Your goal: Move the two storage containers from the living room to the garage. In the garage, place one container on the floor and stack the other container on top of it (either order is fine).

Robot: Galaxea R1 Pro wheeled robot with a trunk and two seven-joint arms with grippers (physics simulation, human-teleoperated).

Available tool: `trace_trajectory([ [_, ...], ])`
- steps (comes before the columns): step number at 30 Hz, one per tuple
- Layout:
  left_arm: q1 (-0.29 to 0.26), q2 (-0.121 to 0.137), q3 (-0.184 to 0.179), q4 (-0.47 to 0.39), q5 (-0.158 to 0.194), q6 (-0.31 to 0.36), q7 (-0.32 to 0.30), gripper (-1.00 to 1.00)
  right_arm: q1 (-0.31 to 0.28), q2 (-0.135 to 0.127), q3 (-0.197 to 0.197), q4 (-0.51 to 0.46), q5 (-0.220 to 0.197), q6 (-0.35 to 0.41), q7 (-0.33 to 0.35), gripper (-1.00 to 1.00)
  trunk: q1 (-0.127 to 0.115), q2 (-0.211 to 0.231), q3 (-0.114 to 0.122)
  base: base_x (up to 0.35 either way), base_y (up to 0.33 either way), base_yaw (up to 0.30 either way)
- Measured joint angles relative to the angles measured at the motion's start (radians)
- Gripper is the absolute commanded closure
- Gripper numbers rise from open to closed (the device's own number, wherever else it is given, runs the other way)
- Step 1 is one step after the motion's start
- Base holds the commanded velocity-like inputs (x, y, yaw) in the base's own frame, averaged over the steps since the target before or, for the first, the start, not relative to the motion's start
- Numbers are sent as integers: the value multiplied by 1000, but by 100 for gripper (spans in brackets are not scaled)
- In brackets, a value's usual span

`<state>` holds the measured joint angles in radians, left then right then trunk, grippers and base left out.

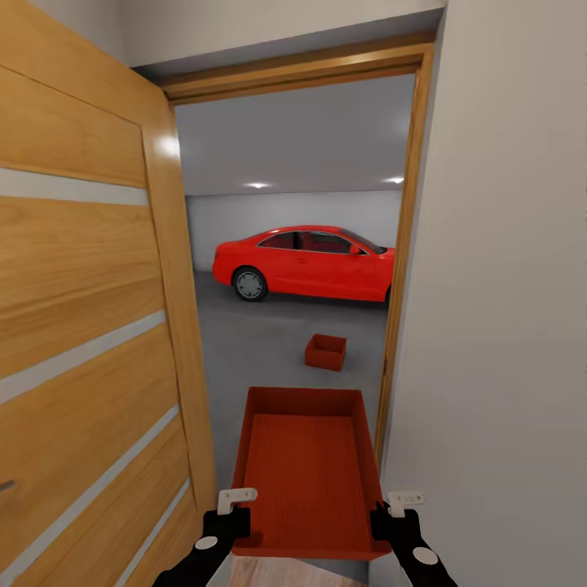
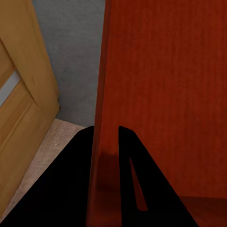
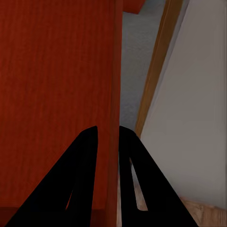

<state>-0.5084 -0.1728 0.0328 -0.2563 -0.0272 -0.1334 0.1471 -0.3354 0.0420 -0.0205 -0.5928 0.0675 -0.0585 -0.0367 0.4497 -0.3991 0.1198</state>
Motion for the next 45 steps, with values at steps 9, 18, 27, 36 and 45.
trace_trajectory([
  [9,0,0,0,0,0,0,0,100,0,0,0,0,0,-1,0,100,0,0,0,0,275,-4],
  [18,-1,0,0,1,0,0,0,100,0,0,0,0,0,0,0,100,0,0,0,0,58,0],
  [27,0,0,0,1,0,0,0,100,0,0,0,0,0,0,0,100,0,0,0,68,190,0],
  [36,0,1,1,1,0,0,-1,100,0,0,1,0,0,0,0,100,0,0,0,10,29,0],
  [45,-1,0,0,1,0,0,0,100,0,-1,1,0,-1,0,0,100,0,0,0,0,0,-77],
])
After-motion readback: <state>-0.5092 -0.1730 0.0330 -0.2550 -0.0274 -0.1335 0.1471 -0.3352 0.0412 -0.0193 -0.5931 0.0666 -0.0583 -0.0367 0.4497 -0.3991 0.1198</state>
